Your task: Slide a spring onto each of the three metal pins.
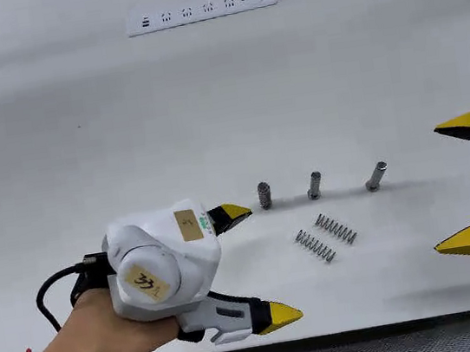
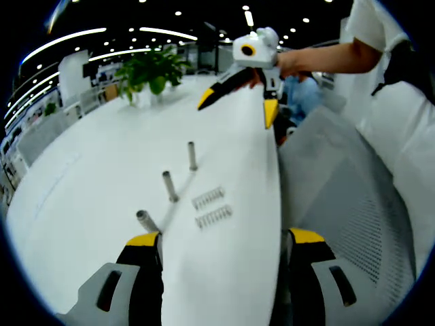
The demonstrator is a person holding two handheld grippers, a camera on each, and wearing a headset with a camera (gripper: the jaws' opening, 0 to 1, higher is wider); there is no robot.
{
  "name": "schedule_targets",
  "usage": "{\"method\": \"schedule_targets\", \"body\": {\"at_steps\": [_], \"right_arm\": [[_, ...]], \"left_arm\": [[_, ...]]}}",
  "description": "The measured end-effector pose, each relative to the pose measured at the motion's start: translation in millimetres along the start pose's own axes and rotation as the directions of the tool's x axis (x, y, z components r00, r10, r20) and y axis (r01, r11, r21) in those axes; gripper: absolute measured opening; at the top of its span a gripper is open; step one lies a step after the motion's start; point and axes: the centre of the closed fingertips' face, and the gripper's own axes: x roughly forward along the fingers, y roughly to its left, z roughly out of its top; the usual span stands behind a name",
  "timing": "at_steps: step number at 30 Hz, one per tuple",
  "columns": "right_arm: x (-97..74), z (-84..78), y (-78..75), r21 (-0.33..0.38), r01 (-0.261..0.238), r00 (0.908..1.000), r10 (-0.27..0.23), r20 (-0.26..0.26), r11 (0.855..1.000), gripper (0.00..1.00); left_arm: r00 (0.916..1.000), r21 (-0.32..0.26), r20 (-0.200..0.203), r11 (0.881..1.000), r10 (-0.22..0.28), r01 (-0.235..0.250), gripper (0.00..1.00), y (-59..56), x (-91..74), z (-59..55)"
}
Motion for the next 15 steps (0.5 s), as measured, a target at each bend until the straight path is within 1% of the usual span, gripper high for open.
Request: {"method": "schedule_targets", "body": {"at_steps": [2,3,4,5,6,7,8,9,11,13,15], "right_arm": [[-4.1,-5.6,-0.6,0.009,0.01,1.0,-0.01,0.0,1.0,0.86],[-6.2,-8.2,-0.8,0.019,0.015,0.9999,-0.015,0.001,1.0,0.86],[-7.3,-9.4,-1.2,0.023,0.019,0.9998,-0.02,0.003,1.0,0.86],[-8.6,-10.6,-1.4,0.028,0.025,0.9997,-0.025,0.005,0.999,0.85],[-9.9,-12.2,-1.6,0.032,0.032,0.9995,-0.032,0.006,0.999,0.85],[-10.9,-13.6,-1.3,0.035,0.035,0.9994,-0.035,0.007,0.999,0.85],[-12.3,-15.1,-1.3,0.042,0.041,0.9991,-0.041,0.01,0.998,0.85],[-13.3,-16.2,-1.4,0.046,0.046,0.9989,-0.046,0.011,0.998,0.85],[-15.8,-18.7,-0.7,0.056,0.054,0.9984,-0.055,0.014,0.997,0.85],[-17.9,-20.9,-0.8,0.068,0.064,0.9977,-0.066,0.017,0.996,0.84],[-19.6,-22.9,-1.1,0.076,0.072,0.9971,-0.074,0.018,0.994,0.84]], "left_arm": [[0.9997,0.018,-0.019,1.0,-0.016,0.016,0.74,-2.4,7.4,1.1],[0.9989,0.045,-0.041,0.999,-0.021,0.023,0.73,-2.7,11.4,0.4],[0.9983,0.061,-0.051,0.998,-0.028,0.031,0.71,-3.8,14.2,0.7],[0.998,0.068,-0.052,0.997,-0.035,0.038,0.7,-5.1,17.6,2.0],[0.9973,0.075,-0.061,0.996,-0.042,0.046,0.69,-5.9,21.8,2.2],[0.9957,0.094,-0.083,0.994,-0.04,0.048,0.68,-5.1,24.2,0.0],[0.993,0.139,-0.113,0.989,-0.034,0.05,0.66,-3.3,27.1,-2.9],[0.9916,0.158,-0.125,0.986,-0.035,0.055,0.63,-3.2,29.4,-3.9],[0.989,0.163,-0.143,0.985,-0.038,0.061,0.58,-2.6,35.5,-5.3],[0.9884,0.166,-0.146,0.984,-0.043,0.068,0.56,-1.8,41.1,-3.4],[0.9863,0.18,-0.161,0.982,-0.036,0.065,0.54,1.1,44.9,-3.7]]}}
